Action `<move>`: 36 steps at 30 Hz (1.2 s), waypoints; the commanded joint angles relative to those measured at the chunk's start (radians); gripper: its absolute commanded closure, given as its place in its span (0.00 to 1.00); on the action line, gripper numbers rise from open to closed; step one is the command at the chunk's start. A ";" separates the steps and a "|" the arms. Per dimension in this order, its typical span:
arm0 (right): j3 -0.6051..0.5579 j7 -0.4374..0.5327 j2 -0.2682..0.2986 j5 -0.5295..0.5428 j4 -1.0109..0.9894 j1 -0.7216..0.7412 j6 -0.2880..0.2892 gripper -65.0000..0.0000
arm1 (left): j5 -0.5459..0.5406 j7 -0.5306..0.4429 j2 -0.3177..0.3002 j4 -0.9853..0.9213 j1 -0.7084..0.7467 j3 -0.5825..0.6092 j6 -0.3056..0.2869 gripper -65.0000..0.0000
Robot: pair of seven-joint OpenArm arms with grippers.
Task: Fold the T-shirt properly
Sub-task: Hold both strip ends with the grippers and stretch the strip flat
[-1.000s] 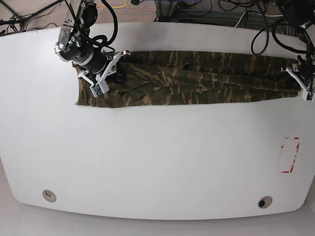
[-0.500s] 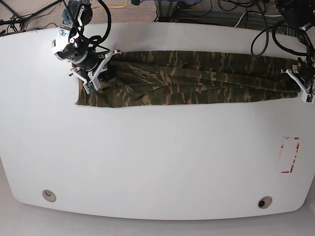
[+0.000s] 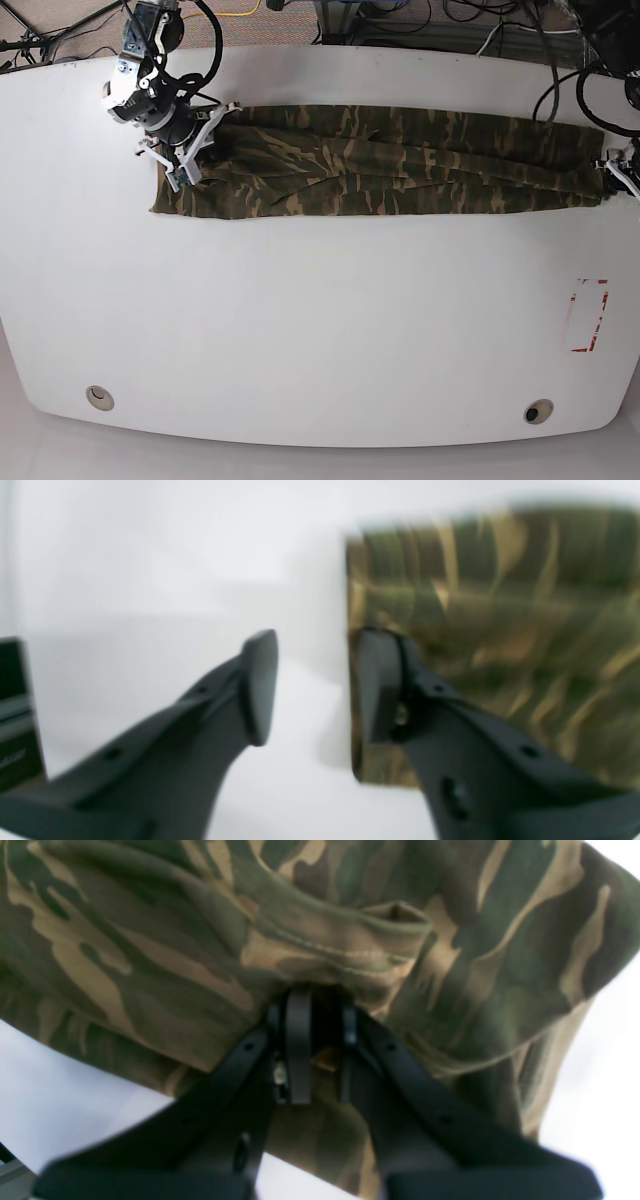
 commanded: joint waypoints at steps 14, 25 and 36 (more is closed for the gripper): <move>-0.038 0.011 0.005 0.006 0.011 0.009 -0.001 0.90 | -0.363 0.013 -0.139 -0.213 0.039 -0.035 0.002 0.43; -0.035 0.012 -0.011 0.006 0.011 0.008 -0.001 0.90 | -0.371 0.010 -0.111 -0.251 0.029 0.025 0.002 0.43; -0.037 0.012 -0.014 0.006 0.015 0.008 -0.001 0.90 | -0.371 0.010 -0.086 -0.326 0.016 0.045 0.002 0.43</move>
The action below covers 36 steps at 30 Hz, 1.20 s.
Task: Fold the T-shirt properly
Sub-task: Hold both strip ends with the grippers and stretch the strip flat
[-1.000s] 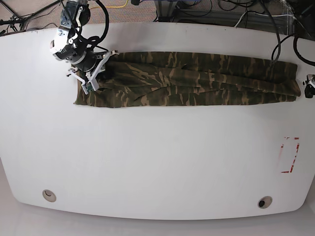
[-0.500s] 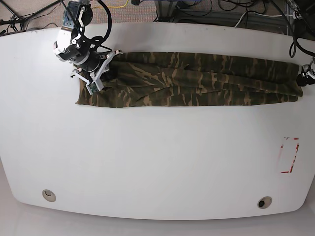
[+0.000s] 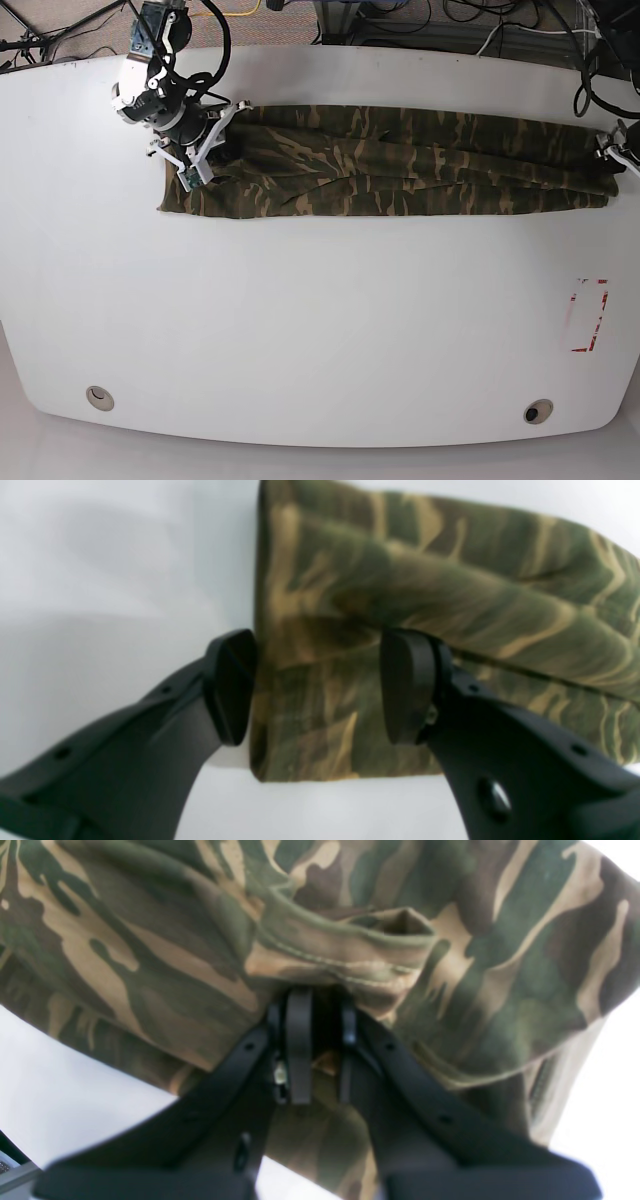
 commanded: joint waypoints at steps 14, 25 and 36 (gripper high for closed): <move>0.000 0.009 0.001 0.006 0.013 0.007 0.001 0.90 | 0.107 0.003 -0.011 -0.091 -0.055 -0.002 -0.001 0.47; 0.000 0.010 0.000 0.006 0.012 0.009 0.001 0.90 | 0.105 -0.026 -0.011 -0.090 -0.053 0.026 -0.001 0.96; 0.002 0.010 0.000 0.006 0.012 0.009 0.001 0.90 | 0.101 -0.029 -0.011 0.136 0.014 0.025 -0.001 0.95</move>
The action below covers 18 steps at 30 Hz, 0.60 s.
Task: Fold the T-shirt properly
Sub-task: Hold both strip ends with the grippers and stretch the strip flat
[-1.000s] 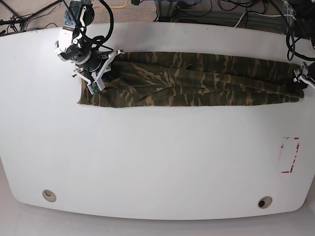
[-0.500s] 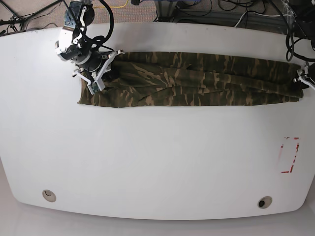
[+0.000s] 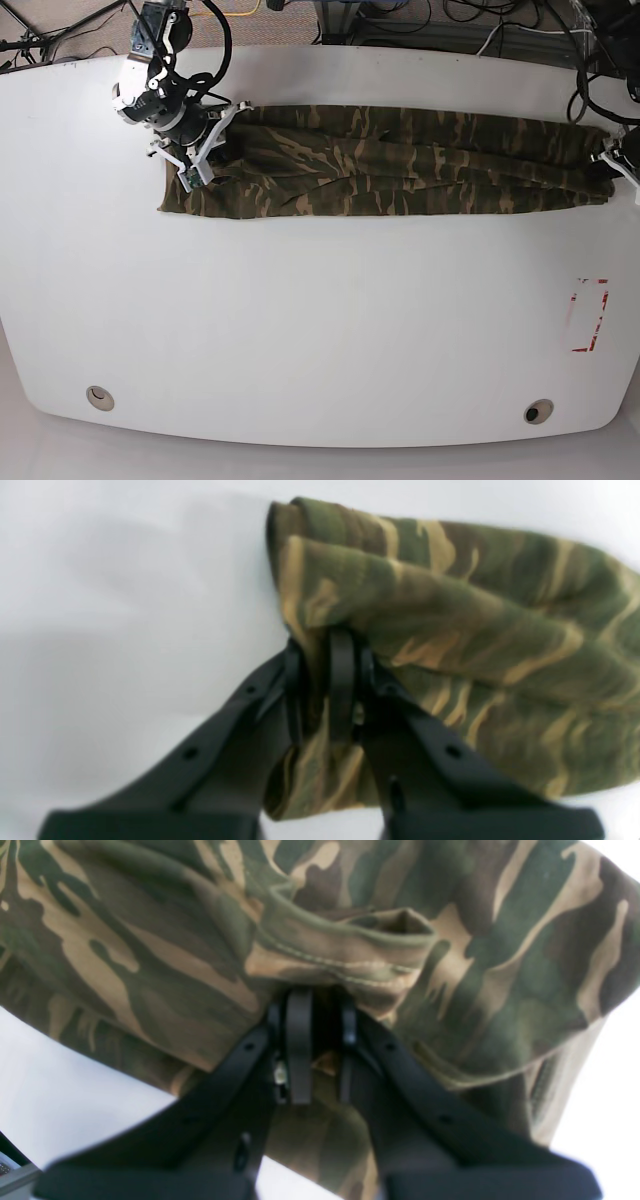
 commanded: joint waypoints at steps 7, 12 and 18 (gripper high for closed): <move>-0.001 0.011 0.003 0.007 0.012 0.008 0.001 0.90 | -0.011 -0.004 0.034 0.337 0.095 -0.008 -0.008 0.95; -0.001 0.012 -0.004 0.007 0.010 0.010 0.001 0.90 | -0.017 -0.004 0.048 0.517 0.178 -0.005 -0.008 0.95; -0.001 0.012 -0.016 0.007 0.010 0.025 0.001 0.90 | -0.017 -0.004 0.102 0.707 0.224 0.072 -0.008 0.95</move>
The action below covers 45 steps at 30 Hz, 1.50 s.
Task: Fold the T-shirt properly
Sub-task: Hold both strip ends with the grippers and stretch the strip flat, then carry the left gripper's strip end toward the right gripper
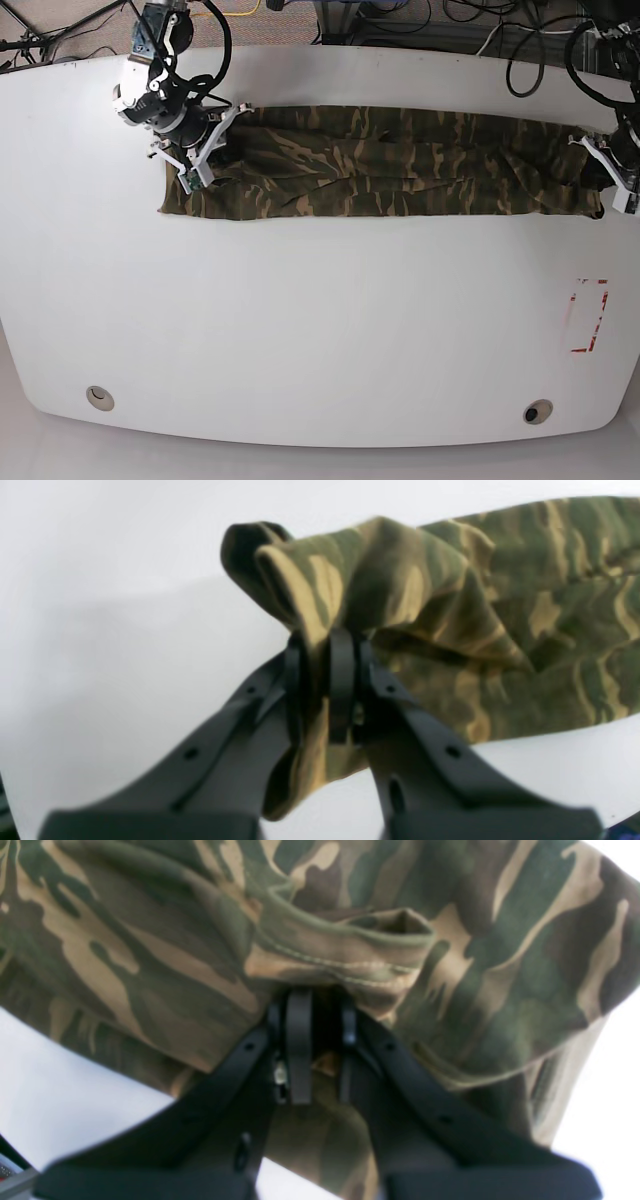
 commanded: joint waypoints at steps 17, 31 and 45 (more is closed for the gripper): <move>-0.008 0.019 -0.009 0.010 -0.011 0.020 0.001 0.90 | -0.030 0.173 0.220 0.310 -0.055 0.195 -0.010 0.95; -0.009 0.040 -0.009 0.010 -0.025 0.025 0.001 0.90 | -0.037 0.296 0.337 0.314 -0.133 0.330 -0.010 0.95; -0.009 0.059 -0.008 0.010 -0.031 0.025 0.001 0.90 | -0.030 0.296 0.340 0.310 -0.167 0.486 -0.010 0.95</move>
